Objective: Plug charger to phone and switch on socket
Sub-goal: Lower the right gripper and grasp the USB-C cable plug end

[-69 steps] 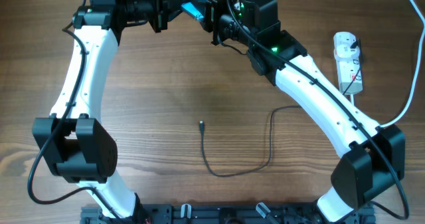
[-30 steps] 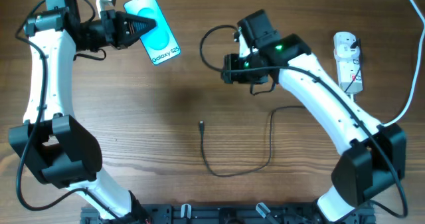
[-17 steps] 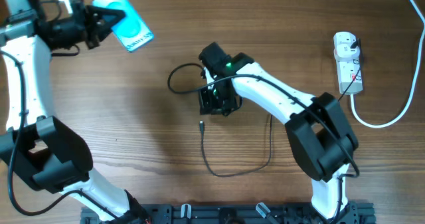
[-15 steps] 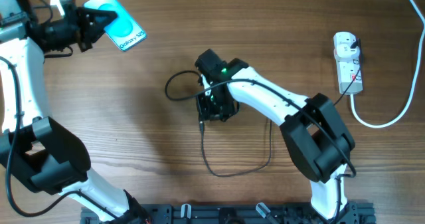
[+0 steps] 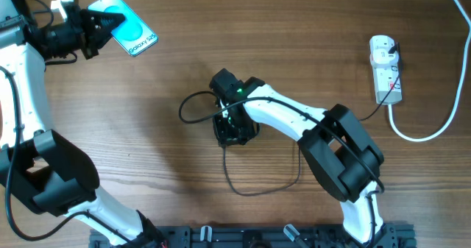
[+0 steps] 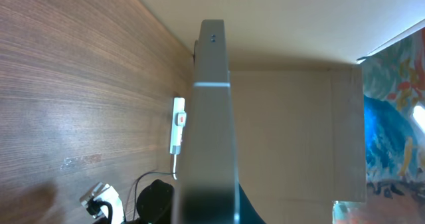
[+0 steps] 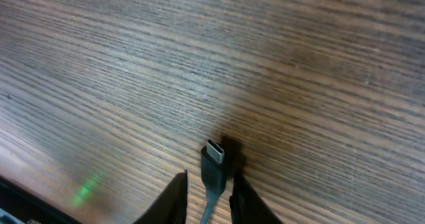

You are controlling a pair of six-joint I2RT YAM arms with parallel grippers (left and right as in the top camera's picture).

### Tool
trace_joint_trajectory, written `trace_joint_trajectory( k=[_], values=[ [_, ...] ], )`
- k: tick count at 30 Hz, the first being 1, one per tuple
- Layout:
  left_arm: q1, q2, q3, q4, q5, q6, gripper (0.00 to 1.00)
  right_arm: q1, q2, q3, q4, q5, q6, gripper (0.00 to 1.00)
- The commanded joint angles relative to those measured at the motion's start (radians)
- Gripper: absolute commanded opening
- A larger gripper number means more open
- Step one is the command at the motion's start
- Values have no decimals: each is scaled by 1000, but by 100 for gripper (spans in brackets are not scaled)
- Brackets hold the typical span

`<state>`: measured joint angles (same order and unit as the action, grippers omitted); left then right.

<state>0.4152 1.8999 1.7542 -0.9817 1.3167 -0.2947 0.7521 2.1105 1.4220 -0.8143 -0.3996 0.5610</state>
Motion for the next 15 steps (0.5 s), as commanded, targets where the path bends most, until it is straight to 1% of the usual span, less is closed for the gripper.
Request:
trace_joint_trajectory(
  k=[1,2,4,7,8,11,15],
  values=[
    [2,-21,13,-2,27,-5,4,10,42,26,-12,54,19,7],
    [2,-21,13,-6,27,-5,4,4,42,42,-20,72,32,5],
    [2,-21,13,-6,27,-5,4,-13,42,84,-25,146,66,5],
    [2,-21,13,-5,27,-5,4,-48,42,129,14,367,92,5],
    [2,-21,13,-5,27,-5,4,-52,42,128,31,395,81,4],
    [2,-21,13,-5,27,-5,4,-56,44,128,103,460,64,4],
    [2,-21,13,-6,27,-5,4,-57,95,128,114,426,71,5]
  ],
)
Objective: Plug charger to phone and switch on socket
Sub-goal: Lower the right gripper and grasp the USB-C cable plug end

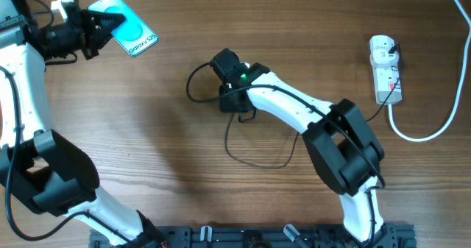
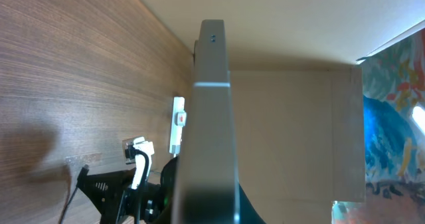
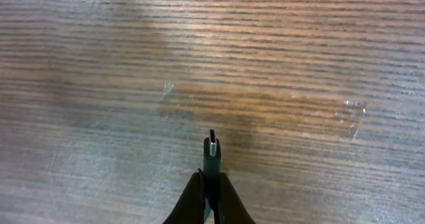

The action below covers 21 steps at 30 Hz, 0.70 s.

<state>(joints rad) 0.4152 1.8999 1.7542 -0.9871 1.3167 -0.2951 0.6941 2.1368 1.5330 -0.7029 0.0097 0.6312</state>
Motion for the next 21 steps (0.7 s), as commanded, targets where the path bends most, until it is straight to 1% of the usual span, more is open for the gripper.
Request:
trace_joint_trajectory(
  k=[1,4,6,9,10,13,14,15,19,21],
  values=[
    [2,-21,13,-3,27,-5,4,-2,85,18,2,-2,1,5],
    [2,-21,13,-4,27,-5,4,-31,93,17,-7,-26,25,5],
    [2,-21,13,-4,27,-5,4,-35,106,17,-8,-33,27,8],
    [2,-21,13,-4,27,-5,4,-35,127,18,-13,-50,27,9],
    [2,-21,13,-4,27,-5,4,-35,132,19,-16,-55,23,11],
    [2,-21,13,-4,27,-5,4,-35,132,19,-17,-55,24,12],
    [2,-21,13,-4,27,-5,4,-37,132,27,-26,-56,24,10],
    [2,-21,13,-4,27,-5,4,-44,132,63,-61,-57,3,5],
    [2,-21,13,-3,21,-5,4,-64,112,109,-102,-68,-39,5],
    [2,-21,13,-3,16,-5,4,-66,92,110,-99,-102,-97,5]
  ],
)
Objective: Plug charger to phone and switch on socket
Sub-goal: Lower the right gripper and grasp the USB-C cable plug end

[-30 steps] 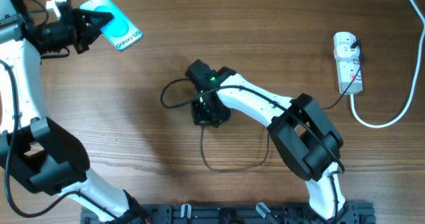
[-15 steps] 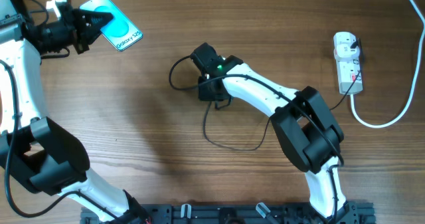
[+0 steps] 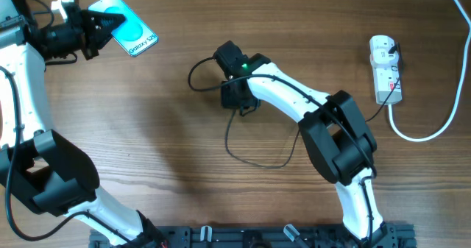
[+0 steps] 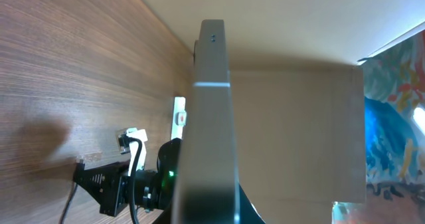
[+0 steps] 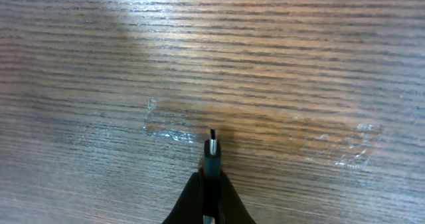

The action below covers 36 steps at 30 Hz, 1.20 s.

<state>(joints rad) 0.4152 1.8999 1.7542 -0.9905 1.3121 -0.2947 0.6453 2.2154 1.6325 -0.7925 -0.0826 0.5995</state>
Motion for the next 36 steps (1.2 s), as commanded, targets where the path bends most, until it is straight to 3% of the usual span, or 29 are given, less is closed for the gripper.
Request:
trace_joint_trajectory(
  k=[1,9,11,15,25,29,30,31,32,36],
  values=[
    [2,-21,13,0,16,-5,4,-18,-2,10,-7,-27,-88,5],
    [2,-21,13,-6,3,-5,4,-20,-43,-6,19,16,-133,5],
    [2,-21,13,-13,3,-5,4,-18,-12,-7,17,24,-129,18],
    [2,-21,13,-16,3,-5,4,-18,9,-7,13,29,-129,30],
    [2,-21,13,-16,2,-5,4,2,54,-7,7,25,-47,32],
    [2,-21,13,-16,3,-5,4,2,80,-7,45,-22,-39,30],
    [2,-21,13,-16,3,-5,4,2,83,-7,48,-24,-34,25],
    [2,-21,13,-16,3,-5,4,2,83,-7,49,-23,-21,8],
    [2,-21,13,-16,3,-5,4,0,83,-7,51,-23,-23,5],
    [2,-21,13,-16,2,-5,4,-27,45,13,29,-24,-56,4]
  ],
)
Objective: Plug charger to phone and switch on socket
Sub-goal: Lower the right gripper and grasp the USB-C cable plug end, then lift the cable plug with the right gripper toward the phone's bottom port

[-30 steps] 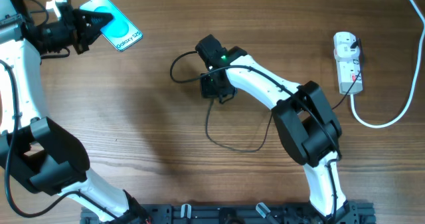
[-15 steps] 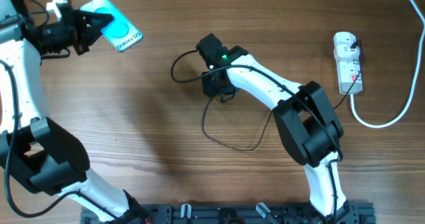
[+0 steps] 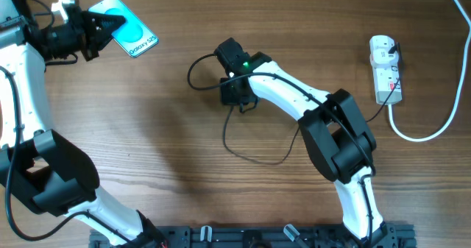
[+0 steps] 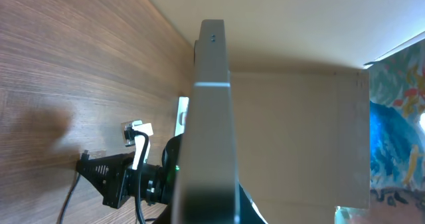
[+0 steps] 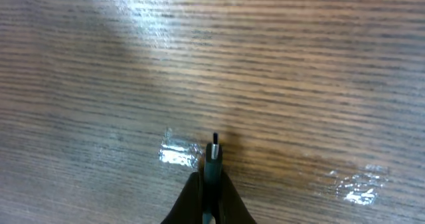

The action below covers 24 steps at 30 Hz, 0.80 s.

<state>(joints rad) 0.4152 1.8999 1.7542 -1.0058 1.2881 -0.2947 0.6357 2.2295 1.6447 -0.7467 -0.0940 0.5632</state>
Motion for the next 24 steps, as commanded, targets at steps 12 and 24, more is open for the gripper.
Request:
trace_joint_trajectory(
  k=[12,24],
  values=[
    [-110,-21,13,0,52,113,4,-170,-326,1,-14,-1011,-566,5],
    [-266,-21,13,15,133,247,4,-168,-325,-1,-45,-1294,-614,5]
  ],
)
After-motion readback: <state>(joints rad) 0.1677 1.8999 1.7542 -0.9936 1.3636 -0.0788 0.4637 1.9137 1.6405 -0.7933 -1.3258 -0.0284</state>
